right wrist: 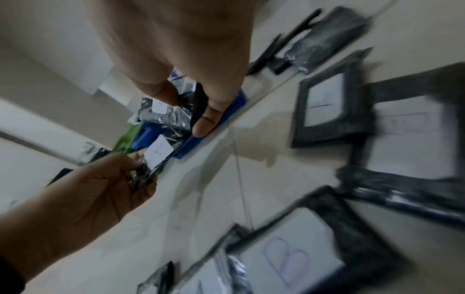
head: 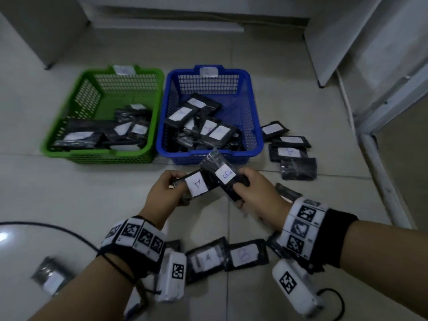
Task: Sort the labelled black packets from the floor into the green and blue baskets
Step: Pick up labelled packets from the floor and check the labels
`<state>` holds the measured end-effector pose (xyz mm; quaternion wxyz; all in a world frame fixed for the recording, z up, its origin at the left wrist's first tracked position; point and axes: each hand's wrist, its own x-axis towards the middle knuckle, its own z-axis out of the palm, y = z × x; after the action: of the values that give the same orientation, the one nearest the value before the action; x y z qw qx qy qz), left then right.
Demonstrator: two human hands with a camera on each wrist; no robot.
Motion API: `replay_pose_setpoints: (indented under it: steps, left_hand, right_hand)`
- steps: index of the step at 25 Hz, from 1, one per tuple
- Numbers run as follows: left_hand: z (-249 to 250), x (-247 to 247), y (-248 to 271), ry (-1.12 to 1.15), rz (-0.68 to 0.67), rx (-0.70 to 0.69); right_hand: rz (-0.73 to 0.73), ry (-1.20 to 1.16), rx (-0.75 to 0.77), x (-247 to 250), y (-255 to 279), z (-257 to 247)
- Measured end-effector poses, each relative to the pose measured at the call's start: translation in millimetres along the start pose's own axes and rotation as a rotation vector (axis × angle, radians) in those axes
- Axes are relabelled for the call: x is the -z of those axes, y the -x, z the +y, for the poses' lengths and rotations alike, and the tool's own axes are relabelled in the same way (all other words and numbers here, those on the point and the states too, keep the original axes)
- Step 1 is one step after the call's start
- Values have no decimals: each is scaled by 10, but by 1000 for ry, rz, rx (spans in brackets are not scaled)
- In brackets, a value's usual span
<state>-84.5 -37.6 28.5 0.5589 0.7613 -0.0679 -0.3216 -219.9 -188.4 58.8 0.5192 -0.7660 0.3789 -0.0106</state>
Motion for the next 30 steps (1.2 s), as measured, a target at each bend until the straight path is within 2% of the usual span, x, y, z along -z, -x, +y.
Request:
replay_pose_setpoints:
  steps: [6, 10, 14, 17, 21, 24, 27, 30]
  left_hand:
    - [-100, 926, 45, 145, 203, -26]
    - [-77, 1280, 71, 207, 271, -49]
    - [48, 1320, -7, 275, 303, -104]
    - [169, 1167, -124, 330, 335, -153]
    - [343, 676, -369, 376, 255, -181]
    - [467, 146, -528, 369, 125, -197]
    - [538, -154, -669, 319, 134, -208]
    - [513, -376, -803, 160, 165, -210]
  right_hand:
    - [-69, 127, 348, -708, -765, -1025]
    - [-52, 196, 343, -1147, -1242, -1363]
    - [-47, 270, 351, -1309, -1426, -1399]
    - [-81, 202, 364, -1077, -1332, -1237]
    - [211, 234, 486, -447, -1004, -697]
    - [367, 449, 471, 37, -812, -150]
    - [369, 511, 510, 249, -752, 191]
    - [300, 550, 616, 374, -663, 402]
